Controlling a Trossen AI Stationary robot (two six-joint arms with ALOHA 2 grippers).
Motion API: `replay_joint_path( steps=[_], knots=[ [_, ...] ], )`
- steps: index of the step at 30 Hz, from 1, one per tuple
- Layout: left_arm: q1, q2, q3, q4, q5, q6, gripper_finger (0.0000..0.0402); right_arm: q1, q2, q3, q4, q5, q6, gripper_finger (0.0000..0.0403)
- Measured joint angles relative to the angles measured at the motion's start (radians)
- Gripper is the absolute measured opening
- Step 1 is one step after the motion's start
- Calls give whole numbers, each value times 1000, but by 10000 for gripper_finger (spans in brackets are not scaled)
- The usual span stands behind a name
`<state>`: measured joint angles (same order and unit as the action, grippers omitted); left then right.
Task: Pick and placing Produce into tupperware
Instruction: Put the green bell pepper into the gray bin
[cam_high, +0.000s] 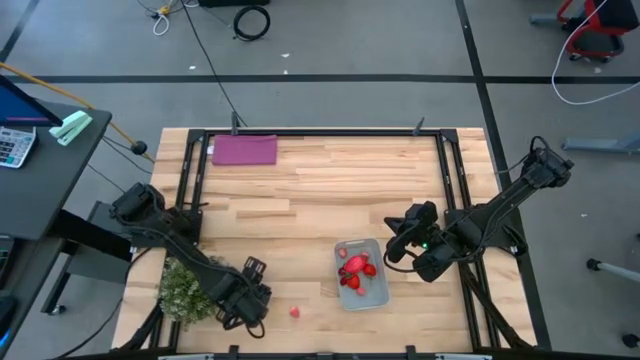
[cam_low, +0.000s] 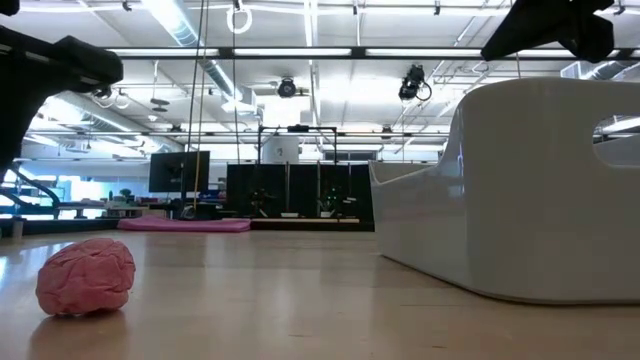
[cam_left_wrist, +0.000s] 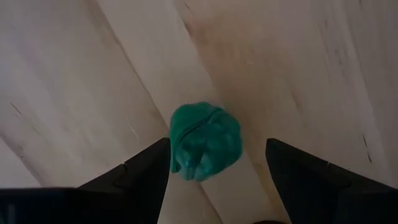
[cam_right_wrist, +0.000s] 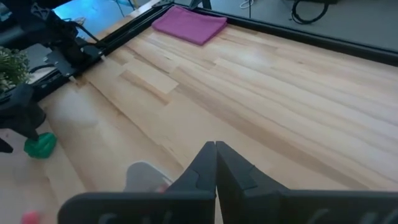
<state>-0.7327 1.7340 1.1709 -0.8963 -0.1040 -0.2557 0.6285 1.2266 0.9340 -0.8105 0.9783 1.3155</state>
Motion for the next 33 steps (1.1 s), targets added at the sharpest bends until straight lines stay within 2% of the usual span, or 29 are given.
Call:
replay_joint_path(
  steps=[5,13,23,26,33],
  knots=[
    [1,0,-12,10,-7,4,270,0,0,0,4,-4,-2,4],
    [3,0,-138,116,-23,13,270,0,0,0,4,-4,-9,4],
    [17,0,-150,170,-34,17,269,0,0,0,4,-4,-9,4],
    [26,0,-150,169,-34,9,256,0,0,0,4,-4,-9,4],
    [50,-1,-148,169,-37,6,199,0,0,0,4,-4,-9,5]
  ],
)
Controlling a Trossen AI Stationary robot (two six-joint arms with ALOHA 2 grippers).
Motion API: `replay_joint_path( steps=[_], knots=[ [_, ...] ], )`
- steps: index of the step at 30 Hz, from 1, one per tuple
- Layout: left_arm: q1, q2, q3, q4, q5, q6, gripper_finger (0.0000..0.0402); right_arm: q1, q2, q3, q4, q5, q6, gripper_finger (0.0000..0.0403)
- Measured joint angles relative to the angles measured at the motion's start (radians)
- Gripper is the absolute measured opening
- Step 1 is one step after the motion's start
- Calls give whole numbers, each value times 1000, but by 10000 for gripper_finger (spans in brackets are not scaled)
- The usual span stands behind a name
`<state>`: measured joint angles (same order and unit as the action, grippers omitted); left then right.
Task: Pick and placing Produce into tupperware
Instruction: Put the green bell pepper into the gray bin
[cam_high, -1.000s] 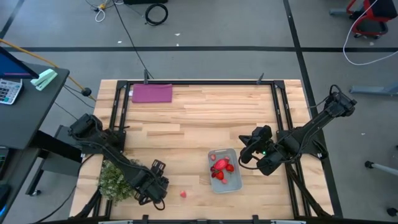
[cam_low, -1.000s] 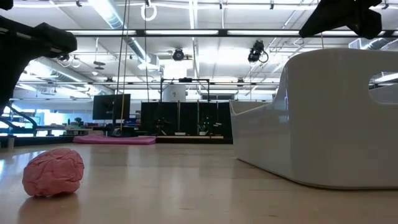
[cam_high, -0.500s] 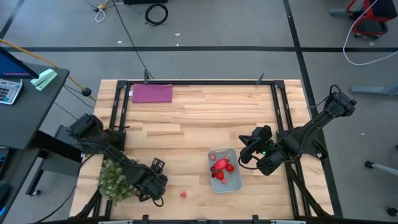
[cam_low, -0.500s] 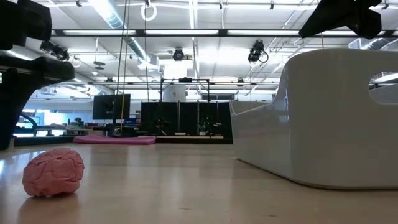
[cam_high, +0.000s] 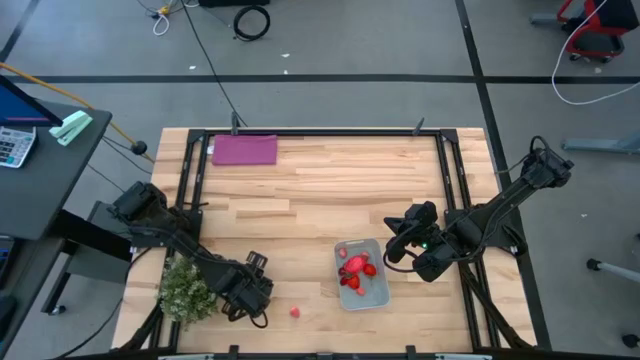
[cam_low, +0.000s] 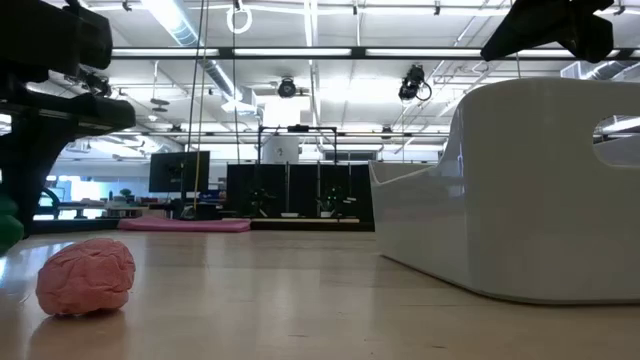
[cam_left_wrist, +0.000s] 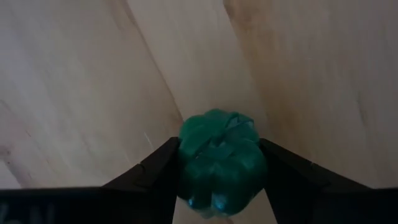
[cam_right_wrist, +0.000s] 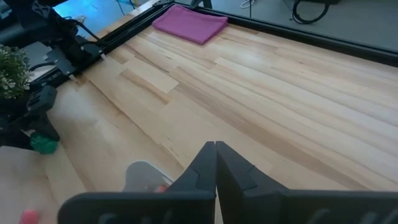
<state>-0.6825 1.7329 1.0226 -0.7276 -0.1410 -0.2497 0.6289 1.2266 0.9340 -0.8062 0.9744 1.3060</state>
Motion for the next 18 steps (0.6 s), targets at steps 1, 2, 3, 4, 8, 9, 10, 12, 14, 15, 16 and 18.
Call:
replay_joint_path(
  steps=[1,2,3,4,8,9,10,12,14,15,16,18],
  knots=[
    [5,0,0,1,-12,0,198,0,0,0,0,0,0,5],
    [10,0,0,1,-29,1,198,0,0,0,0,0,0,6],
    [16,0,0,1,-46,8,198,0,0,0,0,0,0,6],
    [21,1,1,-1,-66,26,199,0,0,0,0,0,0,6],
    [39,2,40,-2,-164,139,213,0,0,0,0,0,0,7],
    [45,2,54,-3,-197,176,212,0,0,0,0,0,0,7],
    [52,2,71,-4,-233,213,210,0,0,0,0,0,0,7],
    [72,2,114,4,-304,282,202,0,0,0,0,0,0,7],
    [99,2,155,24,-363,347,196,0,0,0,0,0,0,7],
    [114,2,174,33,-387,379,194,0,0,0,0,0,0,7],
    [128,2,194,54,-409,410,193,0,0,0,0,0,0,7],
    [157,2,230,114,-441,476,197,0,0,0,0,0,0,7]
  ],
)
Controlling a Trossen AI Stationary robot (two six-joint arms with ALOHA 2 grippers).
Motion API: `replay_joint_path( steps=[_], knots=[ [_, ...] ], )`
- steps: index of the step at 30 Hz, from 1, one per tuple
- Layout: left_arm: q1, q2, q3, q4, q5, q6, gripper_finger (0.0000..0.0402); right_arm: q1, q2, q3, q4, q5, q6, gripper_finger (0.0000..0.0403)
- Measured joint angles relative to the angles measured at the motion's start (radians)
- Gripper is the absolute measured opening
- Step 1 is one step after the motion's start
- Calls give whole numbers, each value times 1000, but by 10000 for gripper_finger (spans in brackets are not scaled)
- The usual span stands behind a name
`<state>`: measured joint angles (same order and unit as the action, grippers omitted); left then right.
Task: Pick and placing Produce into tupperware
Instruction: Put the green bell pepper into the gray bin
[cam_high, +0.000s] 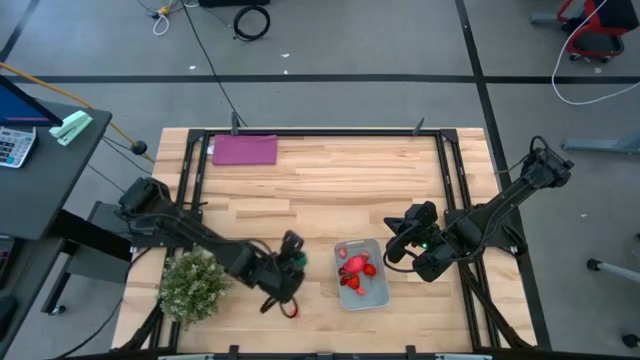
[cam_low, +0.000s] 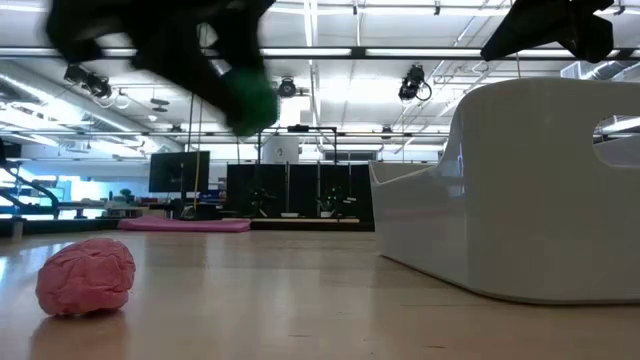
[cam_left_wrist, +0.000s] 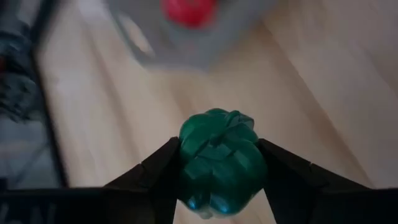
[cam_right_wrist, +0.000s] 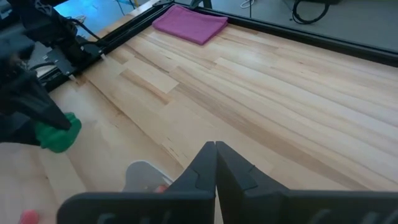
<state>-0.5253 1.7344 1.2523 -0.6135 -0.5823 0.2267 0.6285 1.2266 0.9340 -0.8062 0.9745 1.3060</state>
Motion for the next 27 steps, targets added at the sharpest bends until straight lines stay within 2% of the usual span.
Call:
replay_joint_path(
  steps=[2,7,14,17,23,27],
  knots=[
    [31,0,21,89,-3,70,203,0,0,0,0,0,0,7],
    [106,0,18,463,32,200,201,0,0,0,0,0,-15,7],
    [197,43,18,796,361,103,206,0,-1,0,-2,0,-27,7],
    [210,94,17,871,404,96,208,0,-2,0,-4,0,-27,7],
    [209,215,15,919,405,90,199,0,-2,0,-7,0,-27,7],
    [209,276,15,959,406,32,212,0,-2,0,-8,0,-27,7]
  ],
)
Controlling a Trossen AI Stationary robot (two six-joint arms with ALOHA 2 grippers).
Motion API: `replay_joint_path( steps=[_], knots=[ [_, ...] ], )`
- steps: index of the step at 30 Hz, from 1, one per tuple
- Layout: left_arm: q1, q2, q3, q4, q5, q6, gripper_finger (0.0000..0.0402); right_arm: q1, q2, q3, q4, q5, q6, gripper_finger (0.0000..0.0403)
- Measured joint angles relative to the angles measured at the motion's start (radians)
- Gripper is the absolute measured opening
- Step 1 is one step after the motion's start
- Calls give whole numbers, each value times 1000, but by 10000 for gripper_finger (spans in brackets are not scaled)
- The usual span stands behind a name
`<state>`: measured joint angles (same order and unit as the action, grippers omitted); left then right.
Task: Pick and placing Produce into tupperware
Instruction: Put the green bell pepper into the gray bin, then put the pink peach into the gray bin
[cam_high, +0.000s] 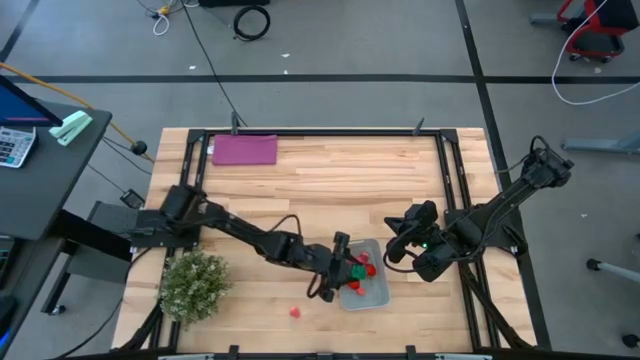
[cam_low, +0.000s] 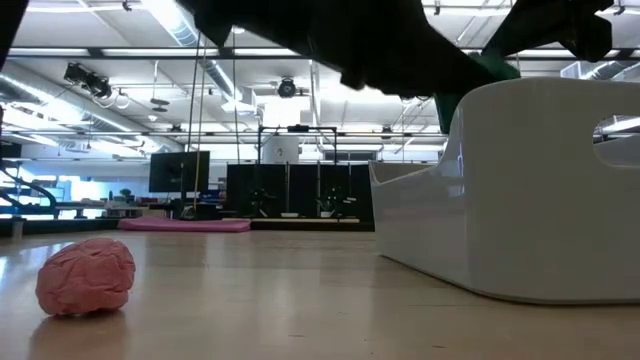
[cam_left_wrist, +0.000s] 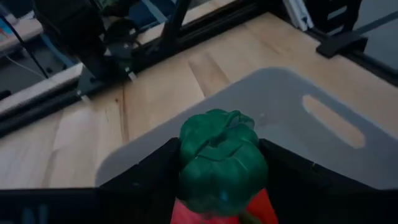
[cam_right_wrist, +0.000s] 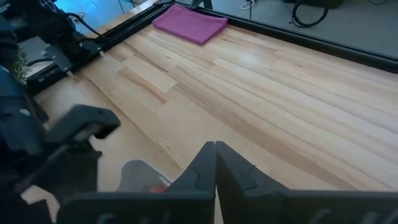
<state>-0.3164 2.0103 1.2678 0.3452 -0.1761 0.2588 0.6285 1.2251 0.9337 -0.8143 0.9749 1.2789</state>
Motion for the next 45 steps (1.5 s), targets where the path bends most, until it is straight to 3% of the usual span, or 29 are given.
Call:
replay_joint_path(
  steps=[12,21,29,36,41,45],
  knots=[
    [5,32,3,12,-2,-12,252,0,0,0,0,0,0,7],
    [-7,-44,4,-38,-3,-11,246,0,0,0,0,0,-4,7],
    [-68,-163,4,-408,-3,-100,239,0,0,0,0,0,-24,7],
    [-143,-175,4,-803,-2,-173,234,0,0,0,0,0,-24,7],
    [-195,-174,3,-900,15,-248,227,0,1,0,3,0,-23,7],
    [-216,-173,3,-914,100,-301,228,0,1,0,3,0,-23,7]
  ],
)
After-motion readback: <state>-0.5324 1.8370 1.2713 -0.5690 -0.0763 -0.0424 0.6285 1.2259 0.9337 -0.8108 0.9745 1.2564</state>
